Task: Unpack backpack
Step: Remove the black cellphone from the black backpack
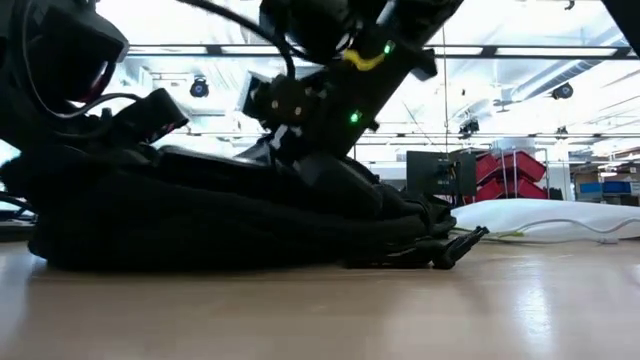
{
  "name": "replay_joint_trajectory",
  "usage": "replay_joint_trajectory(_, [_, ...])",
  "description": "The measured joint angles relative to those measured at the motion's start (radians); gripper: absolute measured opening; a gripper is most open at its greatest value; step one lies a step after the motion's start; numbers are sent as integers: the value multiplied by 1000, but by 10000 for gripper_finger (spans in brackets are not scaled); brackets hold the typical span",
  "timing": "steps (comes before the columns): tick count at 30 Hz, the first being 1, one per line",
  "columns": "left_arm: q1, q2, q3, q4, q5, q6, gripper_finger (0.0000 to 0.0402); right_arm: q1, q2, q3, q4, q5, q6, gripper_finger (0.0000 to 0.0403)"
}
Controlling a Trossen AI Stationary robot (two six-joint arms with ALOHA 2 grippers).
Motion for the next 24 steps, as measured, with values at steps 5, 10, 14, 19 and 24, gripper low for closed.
replay_joint_trajectory(5, [6,-47,-7,-148,-29,-100,84,50,-92,36,-93,33,27,13])
replay_joint_trajectory(10, [6,-42,-42,-160,-63,-230,86,117,-214,40,-263,29,176,13])
replay_joint_trajectory(14, [6,-45,-55,-206,-93,-341,85,191,-298,33,-526,23,385,13])
replay_joint_trajectory(19, [7,-48,-60,-254,-179,-476,80,300,-324,-18,-859,10,777,13])
replay_joint_trajectory(24, [10,-86,-63,-277,-214,-590,79,418,-330,-143,-888,-80,1083,13])
